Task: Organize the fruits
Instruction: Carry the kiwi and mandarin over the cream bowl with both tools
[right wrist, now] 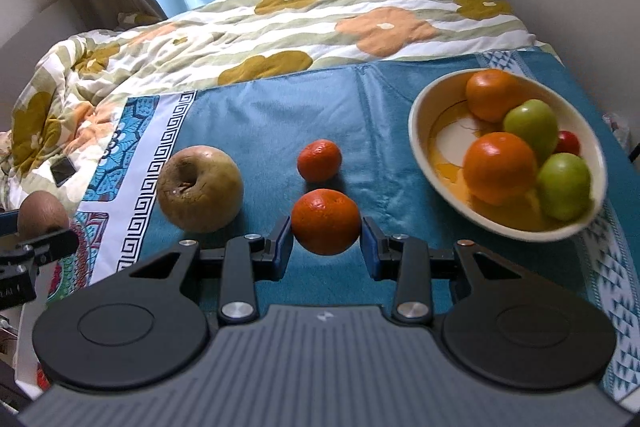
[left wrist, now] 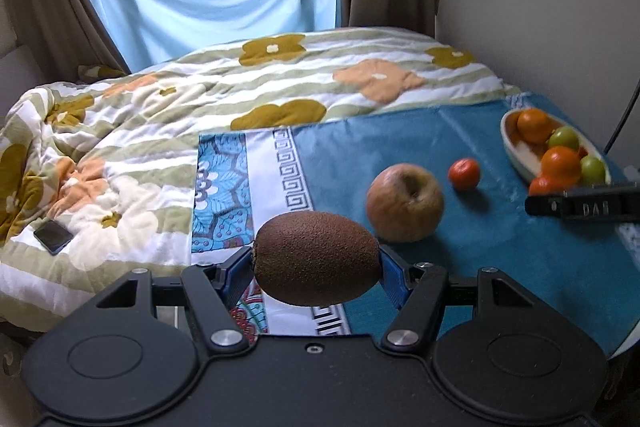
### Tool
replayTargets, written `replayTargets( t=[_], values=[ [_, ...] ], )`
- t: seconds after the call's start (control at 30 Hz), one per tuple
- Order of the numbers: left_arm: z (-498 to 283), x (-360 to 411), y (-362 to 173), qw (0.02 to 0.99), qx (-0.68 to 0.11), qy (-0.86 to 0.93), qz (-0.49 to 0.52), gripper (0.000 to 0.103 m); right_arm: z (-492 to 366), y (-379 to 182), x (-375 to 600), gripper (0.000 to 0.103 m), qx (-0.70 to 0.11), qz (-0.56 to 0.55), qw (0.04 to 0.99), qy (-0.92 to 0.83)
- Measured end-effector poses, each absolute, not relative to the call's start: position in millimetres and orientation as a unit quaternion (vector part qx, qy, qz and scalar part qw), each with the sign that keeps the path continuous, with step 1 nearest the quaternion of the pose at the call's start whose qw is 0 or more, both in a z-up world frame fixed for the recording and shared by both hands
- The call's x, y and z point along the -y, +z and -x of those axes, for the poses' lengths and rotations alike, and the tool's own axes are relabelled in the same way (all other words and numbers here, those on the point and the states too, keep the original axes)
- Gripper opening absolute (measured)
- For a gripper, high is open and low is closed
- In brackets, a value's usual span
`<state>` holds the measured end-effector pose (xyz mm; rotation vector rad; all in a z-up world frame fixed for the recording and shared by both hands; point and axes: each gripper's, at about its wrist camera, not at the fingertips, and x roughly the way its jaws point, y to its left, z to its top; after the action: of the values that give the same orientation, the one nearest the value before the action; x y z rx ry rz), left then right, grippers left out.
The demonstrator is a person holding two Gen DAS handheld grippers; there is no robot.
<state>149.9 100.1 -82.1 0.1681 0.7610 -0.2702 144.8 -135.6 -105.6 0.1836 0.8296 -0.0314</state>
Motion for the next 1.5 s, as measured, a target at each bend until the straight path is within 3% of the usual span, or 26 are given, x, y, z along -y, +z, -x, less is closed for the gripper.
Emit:
replayTargets(
  t=[0.7,1.5],
  values=[
    [-134.3,50.8,-41.0,0.92,-0.355,-0.154,-0.059,0.07,-108.4,-58.6,273.2,0.051,-0.377,-0.097,0.921,0.016],
    [-221.5,205.1,-93.2,0.902,-0.385,-0.175,-0.089,0.07,-141.5,-94.8,399.6,0.051,-0.387,-0.092,0.917,0.027]
  ],
)
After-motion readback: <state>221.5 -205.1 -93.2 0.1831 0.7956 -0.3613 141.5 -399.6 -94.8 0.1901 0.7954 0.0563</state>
